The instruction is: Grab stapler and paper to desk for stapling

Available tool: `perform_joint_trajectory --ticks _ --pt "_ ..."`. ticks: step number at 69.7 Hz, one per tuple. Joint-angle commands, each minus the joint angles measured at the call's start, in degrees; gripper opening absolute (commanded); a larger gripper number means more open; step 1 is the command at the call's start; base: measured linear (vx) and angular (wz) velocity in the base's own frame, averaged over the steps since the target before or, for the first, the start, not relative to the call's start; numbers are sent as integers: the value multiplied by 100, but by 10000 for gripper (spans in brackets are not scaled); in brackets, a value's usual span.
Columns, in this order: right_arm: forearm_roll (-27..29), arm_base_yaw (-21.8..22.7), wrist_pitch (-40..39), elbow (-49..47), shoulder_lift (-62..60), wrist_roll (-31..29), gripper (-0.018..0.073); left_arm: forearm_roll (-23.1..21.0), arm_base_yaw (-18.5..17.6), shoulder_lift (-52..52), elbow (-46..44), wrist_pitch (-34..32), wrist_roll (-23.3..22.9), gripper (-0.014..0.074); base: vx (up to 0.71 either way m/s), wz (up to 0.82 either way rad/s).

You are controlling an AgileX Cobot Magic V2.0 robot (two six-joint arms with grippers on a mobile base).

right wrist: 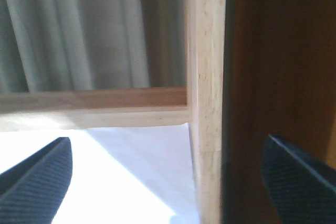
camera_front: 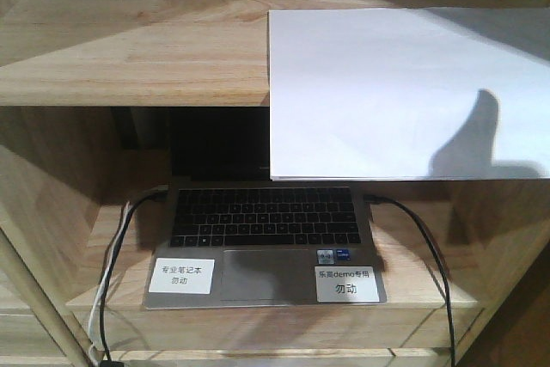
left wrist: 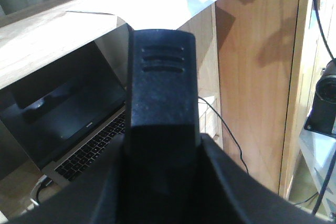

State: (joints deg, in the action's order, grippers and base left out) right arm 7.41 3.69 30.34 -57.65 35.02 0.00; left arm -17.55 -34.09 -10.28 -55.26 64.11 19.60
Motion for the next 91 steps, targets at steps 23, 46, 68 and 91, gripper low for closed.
perform_joint_trajectory --ticks 23,46,68,91 --pt "-239 31 -431 -134 -198 2514 689 -149 -27 -122 -133 -647 0 -6 0 0" --pt "-232 31 -989 -134 -286 5819 673 -149 -27 -122 -133 -647 0 -6 0 0" --pt "-1111 31 -3209 725 -491 8201 630 -149 -27 -122 -133 -647 0 -6 0 0" --pt "-1313 19 -3750 2017 -1315 8547 606 -149 -27 -122 -133 -647 0 -6 0 0"
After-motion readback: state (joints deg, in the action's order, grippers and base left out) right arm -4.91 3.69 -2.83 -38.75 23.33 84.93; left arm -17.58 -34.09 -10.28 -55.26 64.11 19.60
